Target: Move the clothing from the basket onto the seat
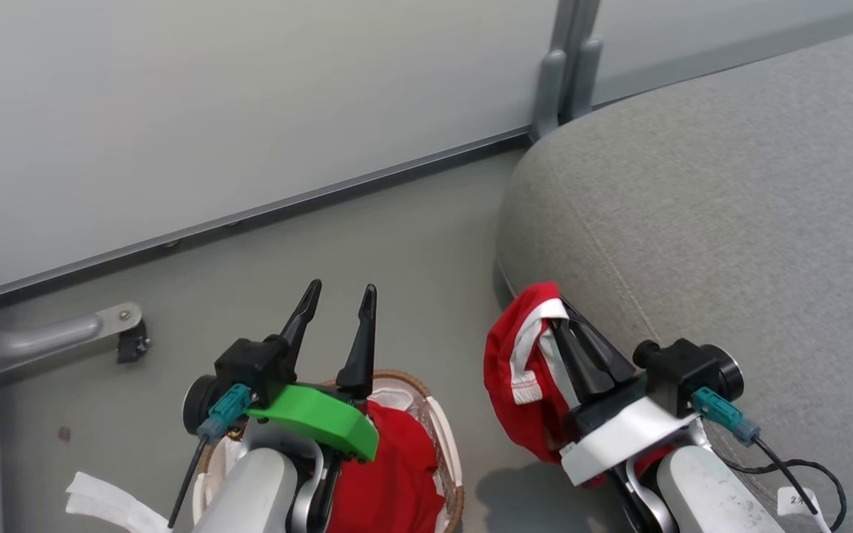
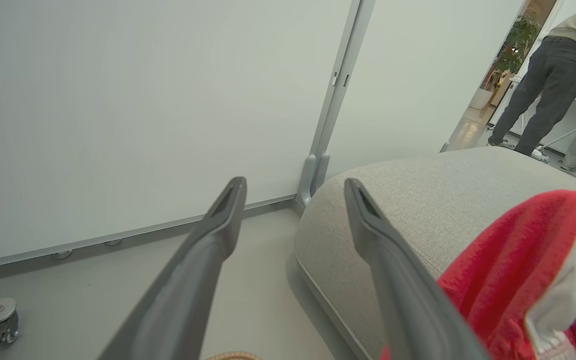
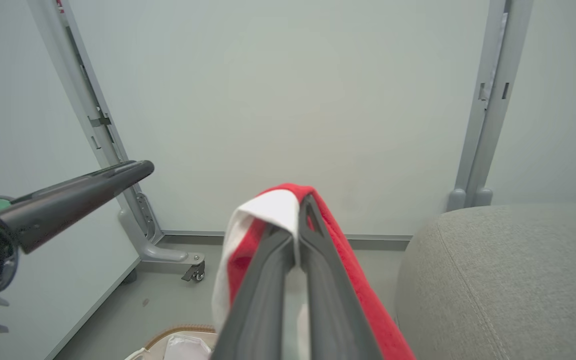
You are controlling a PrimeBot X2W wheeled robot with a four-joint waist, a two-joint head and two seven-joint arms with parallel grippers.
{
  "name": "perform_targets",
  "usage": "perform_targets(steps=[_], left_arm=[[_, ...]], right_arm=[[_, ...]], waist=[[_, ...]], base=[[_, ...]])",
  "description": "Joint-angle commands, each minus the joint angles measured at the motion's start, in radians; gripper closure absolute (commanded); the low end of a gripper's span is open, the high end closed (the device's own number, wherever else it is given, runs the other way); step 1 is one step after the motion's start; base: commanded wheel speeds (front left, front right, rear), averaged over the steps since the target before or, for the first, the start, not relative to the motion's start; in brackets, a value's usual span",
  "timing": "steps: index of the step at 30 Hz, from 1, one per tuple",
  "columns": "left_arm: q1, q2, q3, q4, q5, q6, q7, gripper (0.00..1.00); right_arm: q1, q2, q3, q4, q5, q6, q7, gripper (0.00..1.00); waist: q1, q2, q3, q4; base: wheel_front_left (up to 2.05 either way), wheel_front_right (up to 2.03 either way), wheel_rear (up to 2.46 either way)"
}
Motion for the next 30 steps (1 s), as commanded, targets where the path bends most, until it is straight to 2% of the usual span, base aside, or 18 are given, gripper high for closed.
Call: perform_targets(steps=[1,9,17,22,25,30], left_arm=[[0.019,0.005,0.011,0.003,0.012,-0.007,0.000,0.00],[0.061,0.005,0.073,0.013,0.049,-0.026,0.000,0.00],[0.008,0.006,0.033,0.043,0.054,-0.053,0.000,0.00],[-0.026,0.006,0.011,0.059,0.063,-0.063,0.000,0.00],[-0.048,0.006,-0.002,0.067,0.085,-0.066,0.000,0.00],[-0.084,0.006,-0.005,0.071,0.126,-0.073,0.000,0.00]], right_arm=[[0.019,-0.003,-0.008,-0.014,0.006,-0.001,-0.002,1.00],[0.009,-0.003,-0.028,-0.064,0.019,-0.001,-0.002,1.00],[0.018,-0.002,-0.135,-0.137,-0.007,-0.001,-0.002,1.00],[-0.048,-0.004,-0.172,-0.184,-0.069,-0.001,-0.002,1.00],[-0.121,-0.050,-0.184,-0.192,-0.105,-0.001,-0.002,1.00],[-0.333,-0.168,-0.215,-0.190,-0.141,-0.001,-0.002,1.00]], waist=[[0.0000,0.0000,0.012,-0.123],[0.0000,0.0000,0.032,-0.293],[0.0000,0.0000,0.078,-0.323],[0.0000,0.0000,0.122,-0.331],[0.0000,0.0000,0.156,-0.333],[0.0000,0.0000,0.226,-0.333]], base=[[0.00,0.00,0.00],[0.00,0.00,0.00],[0.00,0.00,0.00],[0.00,0.00,0.00],[0.00,0.00,0.00],[0.00,0.00,0.00]])
